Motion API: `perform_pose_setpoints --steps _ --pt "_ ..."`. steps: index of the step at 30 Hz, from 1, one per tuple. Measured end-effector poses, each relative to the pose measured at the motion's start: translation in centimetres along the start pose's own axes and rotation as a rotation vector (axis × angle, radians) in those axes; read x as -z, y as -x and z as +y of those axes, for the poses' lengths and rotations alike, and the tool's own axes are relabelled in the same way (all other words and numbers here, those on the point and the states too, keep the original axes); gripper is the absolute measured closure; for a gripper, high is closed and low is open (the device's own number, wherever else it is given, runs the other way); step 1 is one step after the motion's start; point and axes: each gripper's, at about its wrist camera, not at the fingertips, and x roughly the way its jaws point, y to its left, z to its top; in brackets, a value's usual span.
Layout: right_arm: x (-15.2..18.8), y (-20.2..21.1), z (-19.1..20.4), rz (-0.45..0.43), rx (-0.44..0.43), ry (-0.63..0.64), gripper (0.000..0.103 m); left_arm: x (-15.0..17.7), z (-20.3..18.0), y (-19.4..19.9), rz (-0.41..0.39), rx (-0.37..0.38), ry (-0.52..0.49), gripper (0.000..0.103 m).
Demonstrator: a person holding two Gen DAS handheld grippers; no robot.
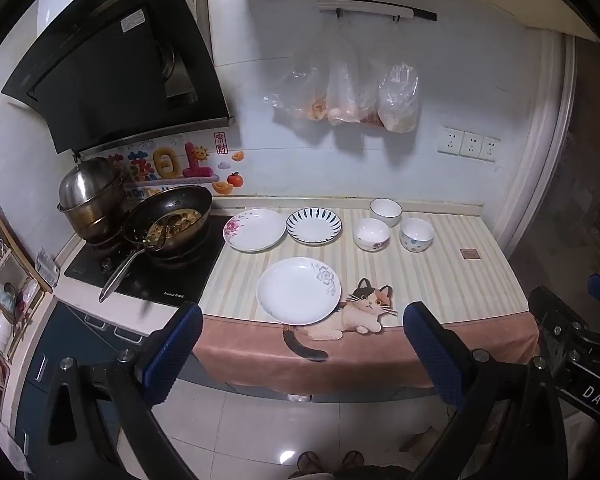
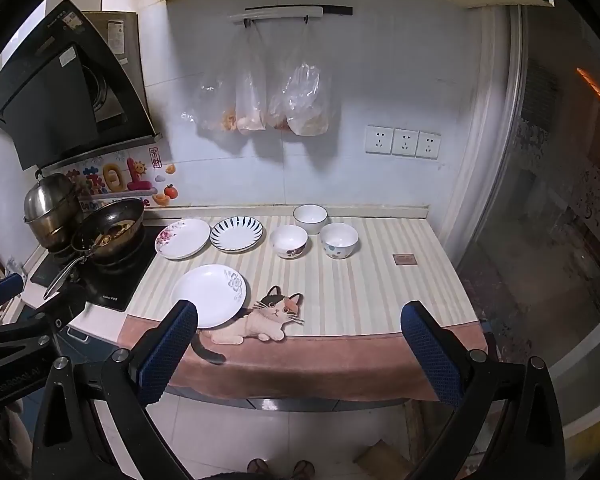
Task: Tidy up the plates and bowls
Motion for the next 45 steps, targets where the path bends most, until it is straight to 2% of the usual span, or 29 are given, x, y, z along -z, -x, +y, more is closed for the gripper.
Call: perform_pose_setpoints --steps 45 --pt "-0.1 0.0 0.8 0.001 0.004 0.009 0.0 0.5 0.9 -0.2 -0.004 0.008 0.021 0.0"
